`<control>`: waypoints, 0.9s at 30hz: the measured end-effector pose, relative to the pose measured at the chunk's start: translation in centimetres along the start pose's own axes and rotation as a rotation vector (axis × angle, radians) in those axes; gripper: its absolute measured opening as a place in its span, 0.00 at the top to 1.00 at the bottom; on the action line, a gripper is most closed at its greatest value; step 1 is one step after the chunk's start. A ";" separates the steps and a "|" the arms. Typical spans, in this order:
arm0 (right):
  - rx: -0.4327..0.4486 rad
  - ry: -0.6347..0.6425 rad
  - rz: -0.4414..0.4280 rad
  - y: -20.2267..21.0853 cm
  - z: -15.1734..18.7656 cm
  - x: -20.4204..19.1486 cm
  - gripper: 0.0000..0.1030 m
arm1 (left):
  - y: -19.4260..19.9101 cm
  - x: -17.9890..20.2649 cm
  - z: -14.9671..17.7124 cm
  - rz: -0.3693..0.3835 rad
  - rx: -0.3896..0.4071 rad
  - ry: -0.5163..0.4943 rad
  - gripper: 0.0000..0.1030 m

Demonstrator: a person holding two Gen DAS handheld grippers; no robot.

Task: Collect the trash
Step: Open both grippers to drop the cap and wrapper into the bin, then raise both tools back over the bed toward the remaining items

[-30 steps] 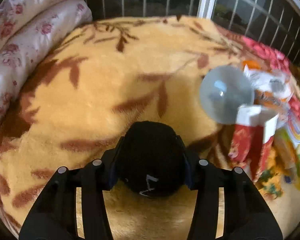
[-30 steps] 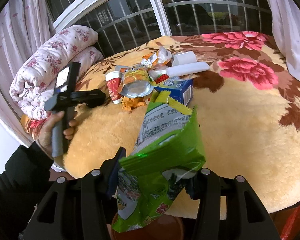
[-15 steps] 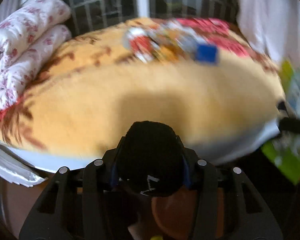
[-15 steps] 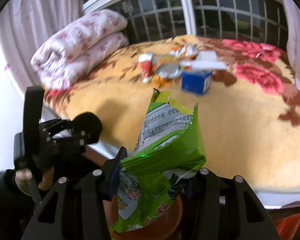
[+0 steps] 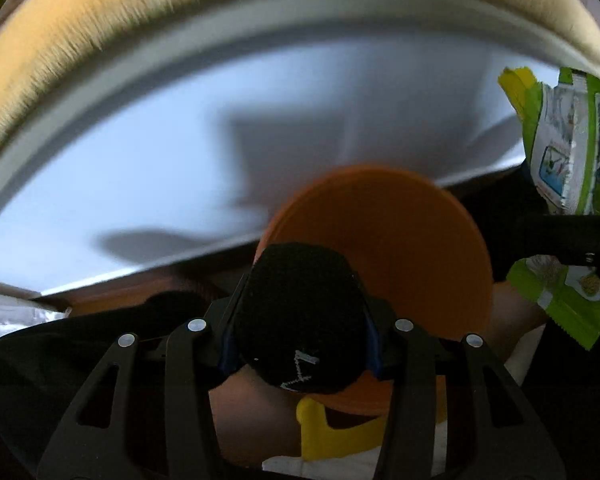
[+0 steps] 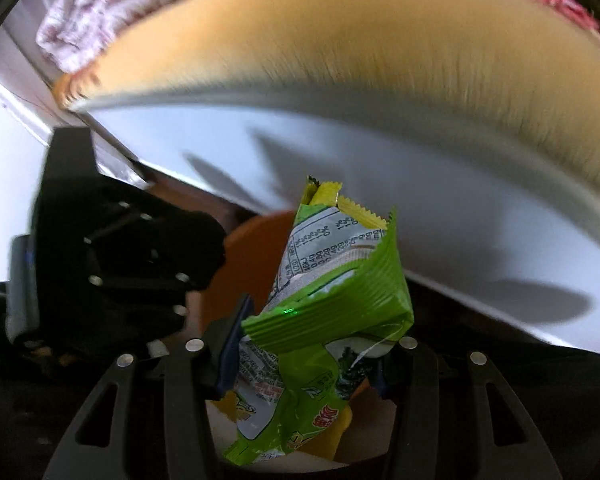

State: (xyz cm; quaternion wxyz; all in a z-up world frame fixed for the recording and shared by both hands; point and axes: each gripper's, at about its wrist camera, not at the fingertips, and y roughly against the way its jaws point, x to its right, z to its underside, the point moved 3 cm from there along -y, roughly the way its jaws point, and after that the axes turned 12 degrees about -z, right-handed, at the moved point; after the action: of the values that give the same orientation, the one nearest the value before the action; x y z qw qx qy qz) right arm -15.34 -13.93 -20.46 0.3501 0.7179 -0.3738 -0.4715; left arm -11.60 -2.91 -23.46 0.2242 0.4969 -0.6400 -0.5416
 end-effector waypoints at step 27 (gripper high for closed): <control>0.108 -0.021 0.032 4.3 1.5 0.9 0.26 | 2.7 1.7 0.5 -0.160 0.114 -0.082 0.17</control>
State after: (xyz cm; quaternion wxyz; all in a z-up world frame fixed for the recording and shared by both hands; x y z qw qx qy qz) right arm -17.38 -17.03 -17.62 0.3146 0.7246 -0.4138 -0.4524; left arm -13.75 -4.41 -21.57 0.1251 0.5356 -0.6368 -0.5403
